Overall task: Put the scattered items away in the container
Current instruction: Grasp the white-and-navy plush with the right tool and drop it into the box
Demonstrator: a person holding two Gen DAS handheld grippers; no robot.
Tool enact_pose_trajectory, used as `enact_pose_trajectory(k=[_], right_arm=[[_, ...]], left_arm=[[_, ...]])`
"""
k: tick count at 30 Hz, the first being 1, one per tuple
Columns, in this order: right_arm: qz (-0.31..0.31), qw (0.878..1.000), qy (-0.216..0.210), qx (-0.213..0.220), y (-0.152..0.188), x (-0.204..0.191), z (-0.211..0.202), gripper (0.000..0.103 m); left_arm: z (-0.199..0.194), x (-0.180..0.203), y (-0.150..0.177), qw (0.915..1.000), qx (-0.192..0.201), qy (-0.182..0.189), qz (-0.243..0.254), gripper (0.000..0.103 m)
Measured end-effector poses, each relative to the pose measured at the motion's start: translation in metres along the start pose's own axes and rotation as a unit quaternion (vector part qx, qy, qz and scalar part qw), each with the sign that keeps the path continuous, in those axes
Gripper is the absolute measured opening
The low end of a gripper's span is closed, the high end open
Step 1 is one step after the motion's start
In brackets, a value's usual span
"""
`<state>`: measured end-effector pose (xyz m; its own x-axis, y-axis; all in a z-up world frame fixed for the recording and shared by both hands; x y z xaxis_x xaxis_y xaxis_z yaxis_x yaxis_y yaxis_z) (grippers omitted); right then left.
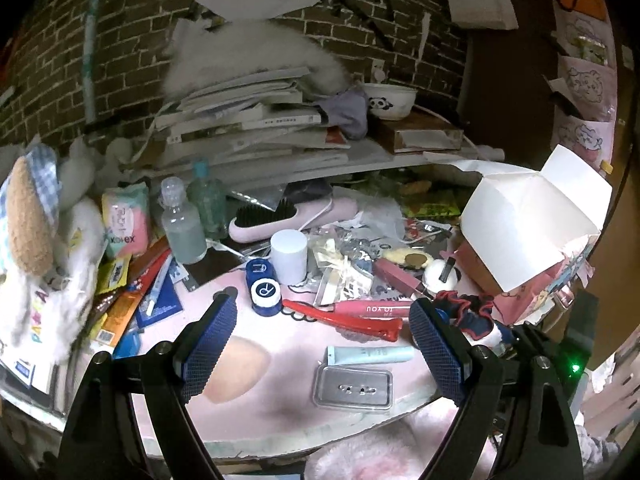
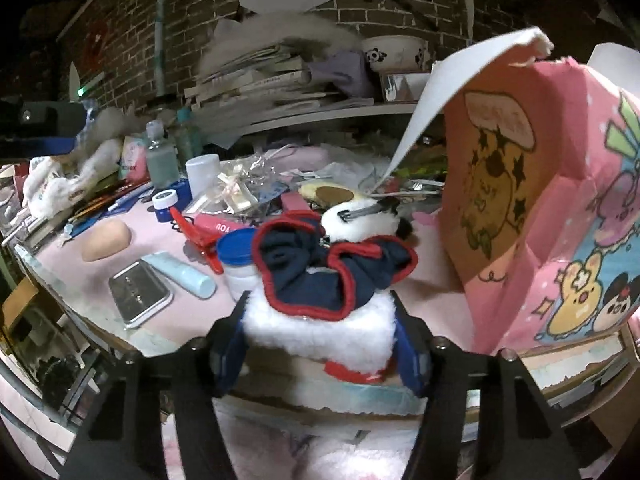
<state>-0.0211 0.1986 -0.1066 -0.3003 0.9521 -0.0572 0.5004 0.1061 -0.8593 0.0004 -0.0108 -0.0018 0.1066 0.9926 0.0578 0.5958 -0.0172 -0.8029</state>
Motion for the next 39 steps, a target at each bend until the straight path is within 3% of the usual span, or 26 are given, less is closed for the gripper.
enact_pose_trajectory(k=[10,17,22,26,32,35,39], right_arm=[[-0.009,0.999,-0.006,0.033,-0.012,-0.008,-0.022,0.056],[-0.032,0.997,-0.041,0.06,-0.029,-0.036,-0.037,0.056],[-0.035,0.993,-0.103,0.056,-0.045,-0.058,-0.033,0.056],[-0.036,0.99,-0.122,0.069,-0.063,-0.064,-0.035,0.056],[-0.011,0.993,-0.067,0.094,-0.116,-0.011,-0.069,0.056],[-0.006,0.997,-0.014,0.07,-0.142,0.027,-0.083,0.056],[-0.017,0.999,0.046,-0.014,-0.164,0.072,-0.076,0.056]], left_arm=[[0.004,-0.013,0.007,0.9998,-0.01,-0.004,-0.019,0.086],[0.0,-0.027,0.01,0.9995,-0.004,-0.008,-0.031,0.086],[-0.005,-0.038,0.012,0.9989,0.0,-0.015,-0.044,0.086],[-0.007,-0.044,0.013,0.9984,0.002,-0.015,-0.054,0.086],[-0.004,-0.043,0.011,0.9988,0.002,-0.013,-0.047,0.086],[-0.001,-0.04,0.011,0.9989,-0.001,-0.009,-0.045,0.086],[0.003,-0.034,0.009,0.999,-0.002,-0.002,-0.045,0.086]])
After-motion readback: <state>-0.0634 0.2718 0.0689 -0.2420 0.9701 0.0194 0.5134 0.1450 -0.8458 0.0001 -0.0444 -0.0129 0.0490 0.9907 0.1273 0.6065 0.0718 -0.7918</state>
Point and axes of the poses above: each gripper's, at about its wrist camera, not at the fingertips, and z roughly the way its jaws point, x to its right, y to its underside, the point moved 1 cm from there along z, roughly the way its jaws point, and after that the axes turned 2 degrees about z, right-handed, at the moved point
